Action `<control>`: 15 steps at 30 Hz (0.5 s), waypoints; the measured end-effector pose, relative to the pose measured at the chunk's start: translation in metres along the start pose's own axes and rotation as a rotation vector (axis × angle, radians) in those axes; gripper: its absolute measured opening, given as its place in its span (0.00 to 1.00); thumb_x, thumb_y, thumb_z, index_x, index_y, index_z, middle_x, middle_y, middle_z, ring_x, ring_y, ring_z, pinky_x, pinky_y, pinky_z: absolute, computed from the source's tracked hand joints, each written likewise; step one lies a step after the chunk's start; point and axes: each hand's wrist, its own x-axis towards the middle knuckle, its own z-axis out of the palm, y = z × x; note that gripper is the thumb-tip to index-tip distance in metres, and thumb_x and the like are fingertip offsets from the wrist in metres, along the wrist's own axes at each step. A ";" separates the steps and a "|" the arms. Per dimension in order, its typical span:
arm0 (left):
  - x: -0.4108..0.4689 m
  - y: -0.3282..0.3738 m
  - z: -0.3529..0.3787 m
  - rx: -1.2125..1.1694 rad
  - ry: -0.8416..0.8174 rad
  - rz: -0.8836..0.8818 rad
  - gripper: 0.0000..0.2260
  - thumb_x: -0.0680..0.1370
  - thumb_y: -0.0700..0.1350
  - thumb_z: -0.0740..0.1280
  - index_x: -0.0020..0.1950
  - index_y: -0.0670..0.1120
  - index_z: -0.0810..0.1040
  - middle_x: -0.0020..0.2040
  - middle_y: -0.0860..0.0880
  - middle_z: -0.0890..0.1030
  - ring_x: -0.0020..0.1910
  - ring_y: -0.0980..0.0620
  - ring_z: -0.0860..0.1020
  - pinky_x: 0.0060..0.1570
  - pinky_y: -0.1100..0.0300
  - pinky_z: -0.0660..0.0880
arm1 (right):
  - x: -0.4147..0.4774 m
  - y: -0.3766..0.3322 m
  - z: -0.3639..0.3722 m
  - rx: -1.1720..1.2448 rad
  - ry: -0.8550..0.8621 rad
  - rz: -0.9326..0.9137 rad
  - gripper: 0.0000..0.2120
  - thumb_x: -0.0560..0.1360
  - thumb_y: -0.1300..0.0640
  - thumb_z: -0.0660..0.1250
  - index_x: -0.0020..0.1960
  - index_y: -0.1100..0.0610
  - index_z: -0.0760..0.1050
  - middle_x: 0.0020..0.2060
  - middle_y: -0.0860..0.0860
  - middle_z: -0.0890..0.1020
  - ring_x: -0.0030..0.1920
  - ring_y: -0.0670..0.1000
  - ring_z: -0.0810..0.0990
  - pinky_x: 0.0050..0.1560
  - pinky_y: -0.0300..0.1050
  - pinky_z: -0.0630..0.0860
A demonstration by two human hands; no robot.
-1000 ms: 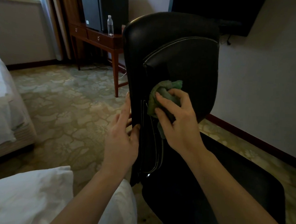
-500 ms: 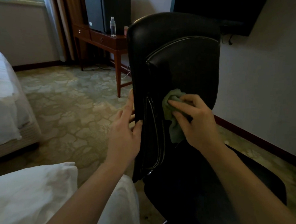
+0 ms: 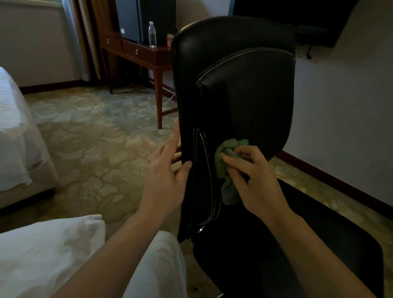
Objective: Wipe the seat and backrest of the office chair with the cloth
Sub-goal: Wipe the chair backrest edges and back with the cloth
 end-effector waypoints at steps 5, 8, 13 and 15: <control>-0.001 -0.005 0.002 -0.020 0.018 -0.034 0.37 0.80 0.36 0.67 0.78 0.66 0.56 0.59 0.61 0.74 0.59 0.64 0.78 0.55 0.61 0.81 | 0.015 -0.009 -0.012 -0.061 0.146 -0.040 0.17 0.76 0.67 0.69 0.64 0.57 0.79 0.58 0.49 0.71 0.58 0.41 0.72 0.61 0.27 0.70; -0.003 -0.006 0.004 0.017 0.025 -0.010 0.38 0.81 0.35 0.67 0.77 0.69 0.55 0.59 0.62 0.72 0.59 0.61 0.78 0.53 0.62 0.81 | 0.031 -0.020 -0.012 -0.066 0.207 -0.110 0.16 0.77 0.66 0.69 0.64 0.57 0.79 0.59 0.50 0.72 0.59 0.42 0.72 0.61 0.30 0.71; -0.001 -0.010 0.005 -0.035 0.048 -0.042 0.37 0.80 0.34 0.67 0.78 0.66 0.57 0.61 0.57 0.73 0.59 0.59 0.79 0.51 0.65 0.80 | 0.031 -0.026 0.005 -0.018 0.167 -0.110 0.15 0.78 0.65 0.67 0.63 0.59 0.79 0.58 0.52 0.73 0.58 0.43 0.73 0.61 0.28 0.69; 0.000 -0.010 0.004 -0.044 0.051 -0.054 0.37 0.80 0.34 0.67 0.77 0.68 0.58 0.60 0.58 0.73 0.59 0.60 0.79 0.54 0.62 0.80 | 0.025 -0.020 0.007 -0.011 0.133 -0.089 0.15 0.77 0.66 0.68 0.63 0.58 0.79 0.59 0.50 0.72 0.59 0.41 0.72 0.62 0.29 0.70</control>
